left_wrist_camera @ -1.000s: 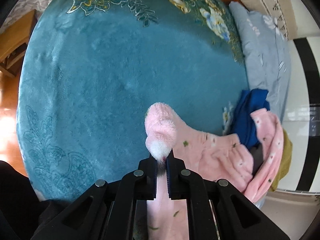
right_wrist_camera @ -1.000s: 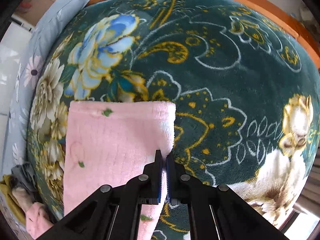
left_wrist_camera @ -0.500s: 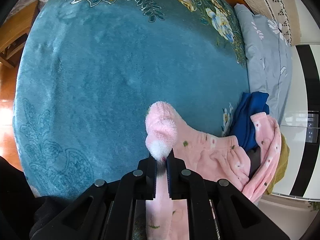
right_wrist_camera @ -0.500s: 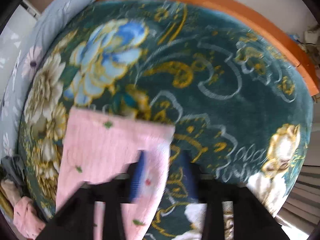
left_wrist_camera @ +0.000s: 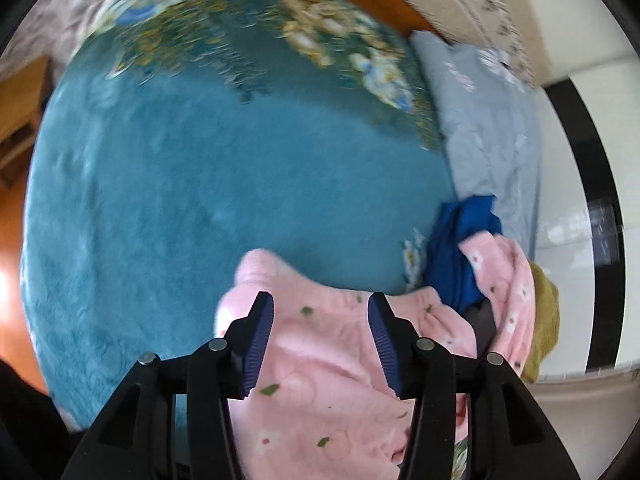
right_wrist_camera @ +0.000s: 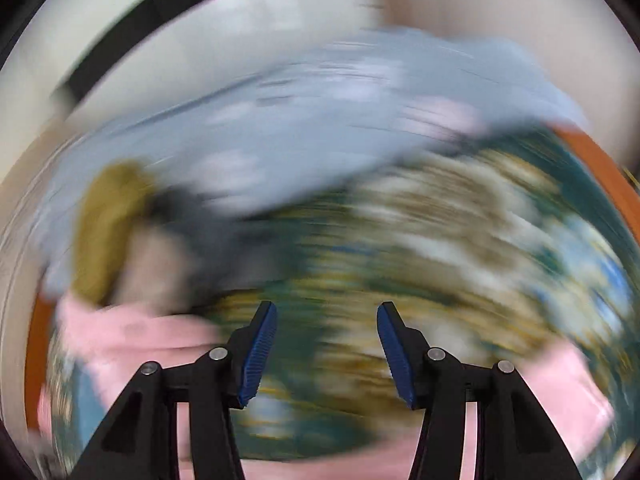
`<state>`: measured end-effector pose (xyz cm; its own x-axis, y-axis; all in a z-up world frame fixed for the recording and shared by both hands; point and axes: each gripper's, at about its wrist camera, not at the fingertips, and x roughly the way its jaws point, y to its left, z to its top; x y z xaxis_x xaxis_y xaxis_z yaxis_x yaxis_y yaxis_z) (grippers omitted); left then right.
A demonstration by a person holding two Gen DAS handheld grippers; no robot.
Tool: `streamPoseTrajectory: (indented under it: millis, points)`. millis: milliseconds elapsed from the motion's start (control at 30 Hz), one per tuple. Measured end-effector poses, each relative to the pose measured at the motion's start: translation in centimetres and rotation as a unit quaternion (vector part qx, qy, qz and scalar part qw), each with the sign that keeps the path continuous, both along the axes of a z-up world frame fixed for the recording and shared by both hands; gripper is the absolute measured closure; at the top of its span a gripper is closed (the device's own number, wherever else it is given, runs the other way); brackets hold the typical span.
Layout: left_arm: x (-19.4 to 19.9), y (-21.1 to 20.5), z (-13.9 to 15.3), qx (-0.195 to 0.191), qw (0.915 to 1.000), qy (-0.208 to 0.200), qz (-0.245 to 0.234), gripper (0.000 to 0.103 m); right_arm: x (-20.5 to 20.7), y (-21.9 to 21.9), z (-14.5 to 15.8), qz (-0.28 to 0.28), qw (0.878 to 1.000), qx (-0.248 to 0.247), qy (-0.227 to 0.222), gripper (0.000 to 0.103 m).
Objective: Fold clothes
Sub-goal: 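Release the cuff with the left tool and regrasp the garment body while the right tool repositions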
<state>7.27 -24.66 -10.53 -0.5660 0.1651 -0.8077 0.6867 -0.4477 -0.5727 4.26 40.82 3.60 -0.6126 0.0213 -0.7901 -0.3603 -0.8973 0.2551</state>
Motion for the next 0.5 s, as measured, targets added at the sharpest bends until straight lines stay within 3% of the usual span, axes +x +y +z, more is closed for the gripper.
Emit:
streamPoseTrajectory:
  millis: [133,267,367,500]
  points:
    - [-0.6,0.3,-0.3,-0.011,0.9998,0.004,-0.016,0.053,-7.2,-13.9,1.6,0.155,0.988,0.013,0.014,0.047]
    - [-1.3,0.7,-0.6,-0.023,0.9992,0.007,-0.032,0.053,-12.8,-26.8,1.5,0.276,0.960,0.034,0.006,0.047]
    - [-1.7,1.0,-0.9,-0.031,0.9985,0.010,-0.044,0.053,-15.4,-34.3,0.0,0.331,0.940,0.077,-0.009,0.047]
    - [-2.3,1.5,-0.9,-0.050,0.9969,0.018,-0.059,0.053,-17.8,-40.5,-2.4,0.364,0.921,0.136,-0.019,0.047]
